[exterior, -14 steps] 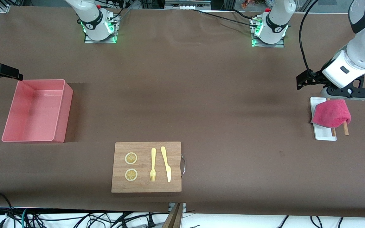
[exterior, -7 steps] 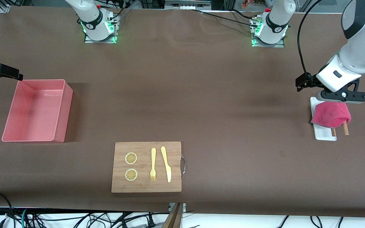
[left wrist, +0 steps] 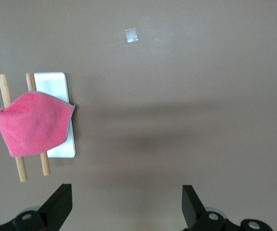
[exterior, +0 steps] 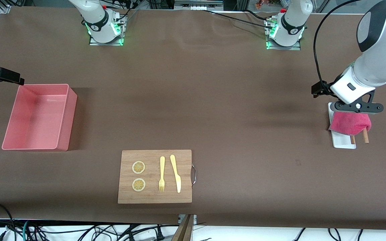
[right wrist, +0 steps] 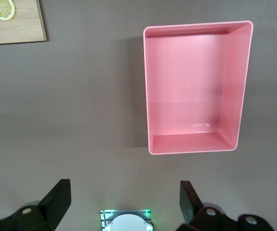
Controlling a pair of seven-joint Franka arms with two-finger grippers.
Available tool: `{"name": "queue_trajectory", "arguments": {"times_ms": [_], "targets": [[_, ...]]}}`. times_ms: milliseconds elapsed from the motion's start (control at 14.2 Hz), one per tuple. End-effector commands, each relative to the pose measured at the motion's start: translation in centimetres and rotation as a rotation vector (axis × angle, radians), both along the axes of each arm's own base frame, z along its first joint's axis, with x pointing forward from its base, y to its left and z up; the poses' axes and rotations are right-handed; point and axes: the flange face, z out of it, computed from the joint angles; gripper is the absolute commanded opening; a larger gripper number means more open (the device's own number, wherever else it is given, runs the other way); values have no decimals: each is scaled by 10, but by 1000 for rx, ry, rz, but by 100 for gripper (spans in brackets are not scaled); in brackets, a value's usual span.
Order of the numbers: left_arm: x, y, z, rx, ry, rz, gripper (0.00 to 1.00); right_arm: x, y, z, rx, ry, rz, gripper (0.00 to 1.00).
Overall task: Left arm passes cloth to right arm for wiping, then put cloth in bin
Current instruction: 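Lower the left gripper onto the pink cloth on the white tray, then close the left gripper on the pink cloth's edge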
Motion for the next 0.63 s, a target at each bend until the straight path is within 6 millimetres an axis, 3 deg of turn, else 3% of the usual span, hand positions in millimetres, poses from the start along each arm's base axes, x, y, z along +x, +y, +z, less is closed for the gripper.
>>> {"name": "queue_trajectory", "arguments": {"times_ms": [0, 70, 211, 281, 351, 421, 492, 562], "targets": [[2, 4, -6, 42, -1, 129, 99, 2, -3, 3, 8, -8, 10, 100], [5, 0, -15, 56, 5, 190, 90, 2, -3, 3, 8, -8, 10, 100], [10, -5, -38, 87, 23, 318, 84, 2, -3, 3, 8, -8, 10, 100], [10, -6, -58, 116, 37, 332, 73, 2, -3, 3, 8, -8, 10, 100], [12, -3, -71, 160, 11, 335, 72, 2, -3, 3, 7, -8, 8, 100], [11, 1, -87, 225, -22, 328, 76, 2, -3, 3, 8, -8, 10, 100], [9, 4, -101, 280, -52, 310, 95, 2, -3, 3, 8, -8, 10, 100], [9, 4, -115, 302, -79, 310, 100, 2, -3, 3, 7, -8, 8, 100]]}}
